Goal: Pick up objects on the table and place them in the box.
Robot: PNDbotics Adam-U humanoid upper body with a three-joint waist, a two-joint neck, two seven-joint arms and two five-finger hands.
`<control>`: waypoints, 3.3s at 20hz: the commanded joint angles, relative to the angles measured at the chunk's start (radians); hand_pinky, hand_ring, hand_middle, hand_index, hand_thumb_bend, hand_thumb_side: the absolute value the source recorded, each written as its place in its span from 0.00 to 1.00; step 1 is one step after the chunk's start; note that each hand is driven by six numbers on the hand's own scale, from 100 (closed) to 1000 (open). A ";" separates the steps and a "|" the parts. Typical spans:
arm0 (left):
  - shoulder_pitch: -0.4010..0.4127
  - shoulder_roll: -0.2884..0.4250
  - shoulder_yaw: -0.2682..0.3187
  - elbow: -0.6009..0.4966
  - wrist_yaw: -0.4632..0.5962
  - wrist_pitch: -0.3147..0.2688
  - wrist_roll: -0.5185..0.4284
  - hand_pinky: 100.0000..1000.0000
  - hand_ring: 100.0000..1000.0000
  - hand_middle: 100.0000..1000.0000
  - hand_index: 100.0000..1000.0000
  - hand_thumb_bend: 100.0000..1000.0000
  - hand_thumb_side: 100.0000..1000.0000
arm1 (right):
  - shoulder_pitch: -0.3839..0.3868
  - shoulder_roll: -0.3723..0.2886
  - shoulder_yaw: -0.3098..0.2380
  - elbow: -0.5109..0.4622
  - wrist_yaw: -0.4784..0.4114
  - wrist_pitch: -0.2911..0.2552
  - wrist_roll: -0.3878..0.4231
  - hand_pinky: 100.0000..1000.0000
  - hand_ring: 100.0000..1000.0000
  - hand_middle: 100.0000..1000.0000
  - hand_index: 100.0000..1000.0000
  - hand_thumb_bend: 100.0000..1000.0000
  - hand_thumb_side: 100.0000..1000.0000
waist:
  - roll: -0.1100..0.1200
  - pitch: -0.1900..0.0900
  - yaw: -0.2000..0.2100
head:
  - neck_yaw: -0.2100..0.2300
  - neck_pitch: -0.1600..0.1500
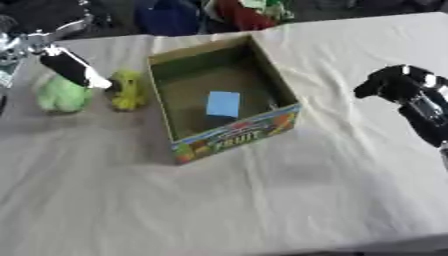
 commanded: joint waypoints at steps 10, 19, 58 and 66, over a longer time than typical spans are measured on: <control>0.015 0.059 0.099 0.213 -0.057 0.055 0.027 0.73 0.66 0.64 0.82 0.59 0.31 | -0.006 -0.029 -0.010 -0.008 0.006 0.001 -0.003 0.70 0.68 0.58 0.72 0.00 0.62 | 0.000 -0.013 0.003 | -0.006 -0.009; -0.008 0.027 0.110 0.316 -0.133 0.065 0.079 0.73 0.67 0.65 0.83 0.63 0.35 | -0.003 -0.028 -0.010 -0.007 0.007 0.001 0.000 0.70 0.68 0.58 0.72 0.00 0.62 | 0.000 -0.012 0.001 | -0.007 -0.003; -0.112 -0.078 0.042 0.121 -0.070 0.025 0.151 0.57 0.48 0.45 0.71 0.18 0.01 | -0.001 -0.022 -0.005 -0.002 0.002 -0.004 0.012 0.71 0.68 0.58 0.72 0.00 0.61 | -0.012 -0.020 -0.003 | -0.015 0.000; -0.190 -0.233 -0.017 0.164 -0.113 -0.028 0.138 0.57 0.48 0.45 0.71 0.17 0.03 | -0.001 -0.013 0.009 0.001 0.000 -0.006 0.026 0.71 0.69 0.58 0.72 0.00 0.62 | -0.018 -0.021 -0.029 | 0.001 0.004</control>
